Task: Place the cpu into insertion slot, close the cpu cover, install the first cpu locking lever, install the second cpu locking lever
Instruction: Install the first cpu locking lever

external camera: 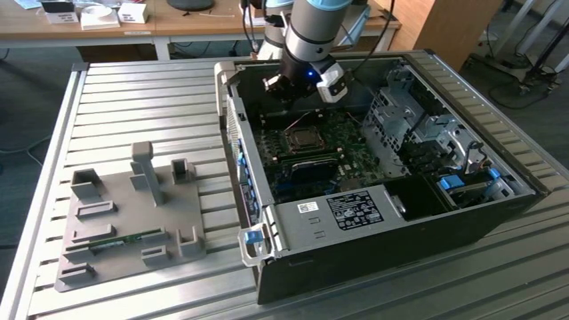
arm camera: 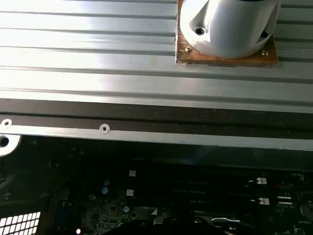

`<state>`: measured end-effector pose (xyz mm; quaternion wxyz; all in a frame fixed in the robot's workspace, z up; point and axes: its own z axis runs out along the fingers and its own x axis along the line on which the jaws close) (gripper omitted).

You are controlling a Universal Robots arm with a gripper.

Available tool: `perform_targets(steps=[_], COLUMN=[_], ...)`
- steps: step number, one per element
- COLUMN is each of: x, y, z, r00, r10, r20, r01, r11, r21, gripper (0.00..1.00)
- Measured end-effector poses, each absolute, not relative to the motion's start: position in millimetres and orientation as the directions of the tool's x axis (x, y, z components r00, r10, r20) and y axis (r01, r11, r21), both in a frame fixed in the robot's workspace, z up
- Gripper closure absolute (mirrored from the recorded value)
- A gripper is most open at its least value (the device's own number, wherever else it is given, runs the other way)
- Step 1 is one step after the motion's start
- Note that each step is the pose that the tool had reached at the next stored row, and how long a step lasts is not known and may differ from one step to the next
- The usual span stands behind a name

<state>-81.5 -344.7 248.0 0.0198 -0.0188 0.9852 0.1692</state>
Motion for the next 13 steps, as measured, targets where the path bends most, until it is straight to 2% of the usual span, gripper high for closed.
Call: perform_targets(steps=[13], x=[-75.2], y=[-344.7], z=[247.4], r00=[-0.999], r10=[-0.03], r20=[-0.045], r01=[-0.044], r11=[0.942], r21=[0.332], gripper=[0.89])
